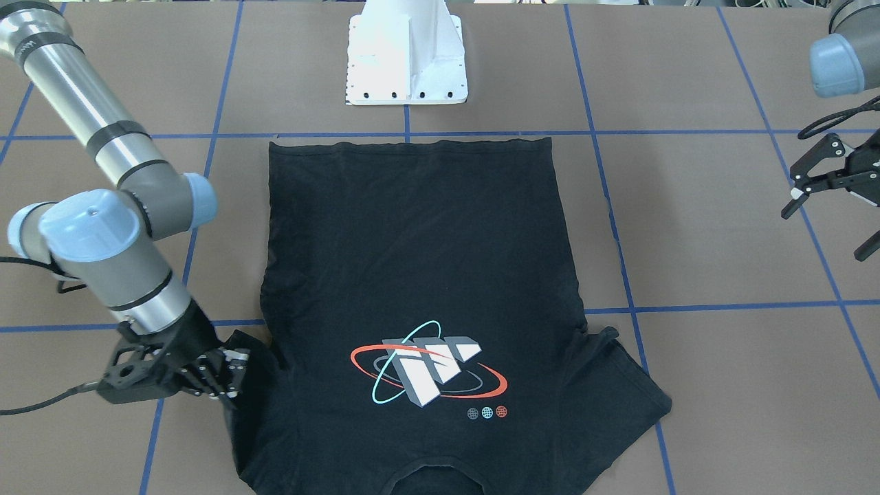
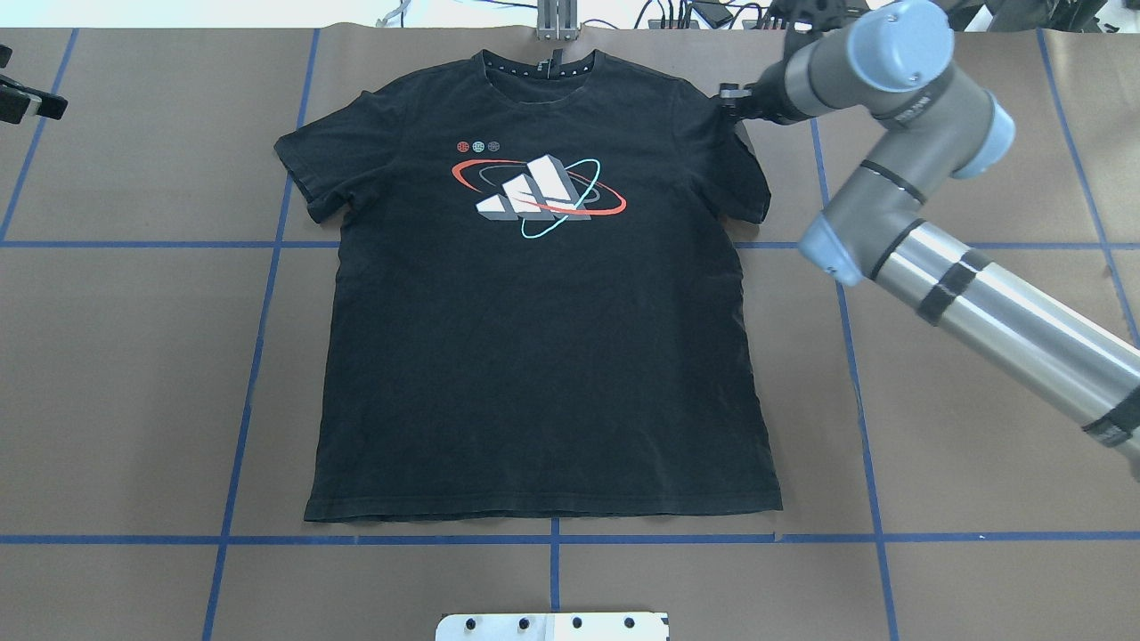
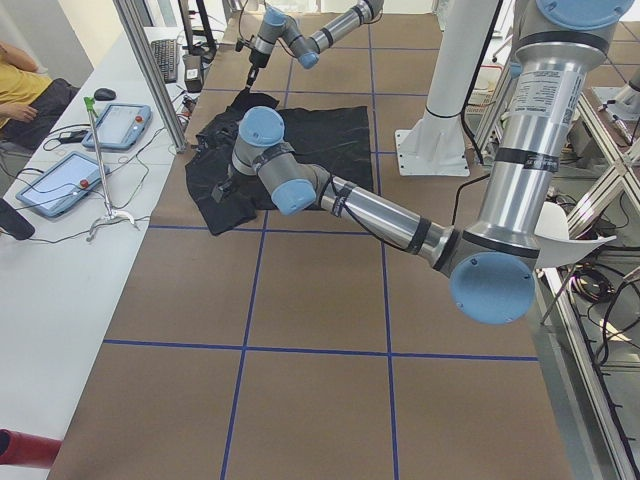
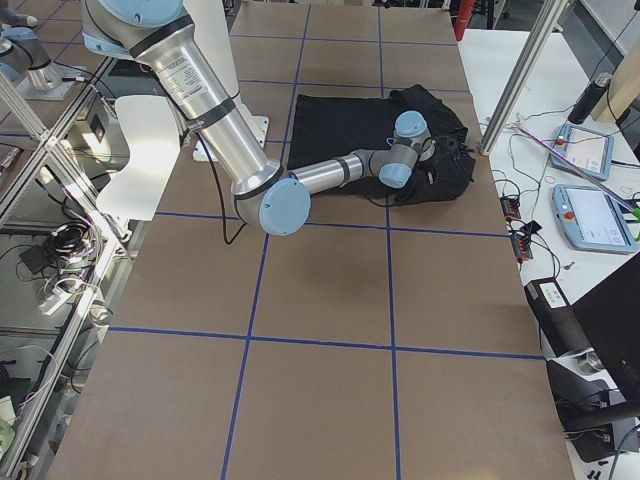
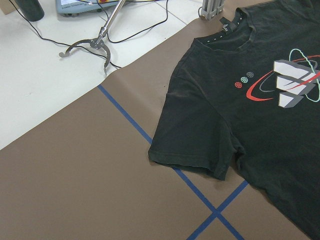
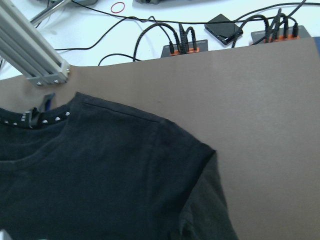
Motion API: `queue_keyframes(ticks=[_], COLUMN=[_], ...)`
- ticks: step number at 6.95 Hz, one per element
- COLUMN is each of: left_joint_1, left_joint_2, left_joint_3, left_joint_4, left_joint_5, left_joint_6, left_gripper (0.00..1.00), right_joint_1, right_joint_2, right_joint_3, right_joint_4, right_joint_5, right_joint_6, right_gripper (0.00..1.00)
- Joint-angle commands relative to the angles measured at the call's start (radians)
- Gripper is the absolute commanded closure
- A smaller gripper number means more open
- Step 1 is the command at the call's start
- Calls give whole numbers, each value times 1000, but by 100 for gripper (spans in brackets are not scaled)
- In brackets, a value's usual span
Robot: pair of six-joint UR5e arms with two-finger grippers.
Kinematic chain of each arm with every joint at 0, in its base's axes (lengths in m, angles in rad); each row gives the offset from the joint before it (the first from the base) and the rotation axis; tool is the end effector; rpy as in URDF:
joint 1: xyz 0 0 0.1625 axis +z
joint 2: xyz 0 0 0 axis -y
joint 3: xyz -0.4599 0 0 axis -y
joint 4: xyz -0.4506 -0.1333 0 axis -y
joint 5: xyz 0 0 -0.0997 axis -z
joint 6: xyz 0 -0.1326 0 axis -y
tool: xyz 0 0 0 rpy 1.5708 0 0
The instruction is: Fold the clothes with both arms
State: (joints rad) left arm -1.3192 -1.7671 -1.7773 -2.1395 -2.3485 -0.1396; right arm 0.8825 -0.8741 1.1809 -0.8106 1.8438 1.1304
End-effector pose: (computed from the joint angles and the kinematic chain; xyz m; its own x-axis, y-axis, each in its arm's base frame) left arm 0.1200 -0.6284 0.4079 0.5601 0.6553 -0.5068 -0.0631 0.6437 0.7626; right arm -0.4866 -0.7452 0.3535 0.5305 -0.0012 0.8477 -0.4064 0.8772 0.2556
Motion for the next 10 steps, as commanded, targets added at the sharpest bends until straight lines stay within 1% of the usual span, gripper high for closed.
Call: queue_keyframes(ticks=[1,2,3,4,6,7,8,9,10], left_joint_1=[1,1,1,1,3,3,3,3,3], left_joint_2=[-2,-2,-2,-3,-3,-3,-3,-3,-5], left_joint_3=[1,-1,1,1,1,1,1,1,4], left_joint_4=[1,1,1,3,3,1,3,3,4], left_joint_5=[0,0,0,0,0,0,0,0,0], left_joint_6=[0,0,0,0,0,0,2,2,-1], left_gripper=[0,0,0,0,0,0,0,0,0], right_joint_1=[-86,-115,-128,-154,-195,-203,-217,-215,-191], right_joint_2=[122,167,214,228,227,227,230,239,236], right_joint_3=[2,-29,-88,-113,-116,-116,-115,-113,-112], right_joint_4=[-144,-174,-176,-176,-176,-176,-176,-176,-179], right_joint_5=[-135,-196,-212,-247,-296,-302,-352,-348,-304], right_joint_6=[147,184,199,200,190,187,198,203,189], right_gripper=[100,100,100,100,100,62,1,0,0])
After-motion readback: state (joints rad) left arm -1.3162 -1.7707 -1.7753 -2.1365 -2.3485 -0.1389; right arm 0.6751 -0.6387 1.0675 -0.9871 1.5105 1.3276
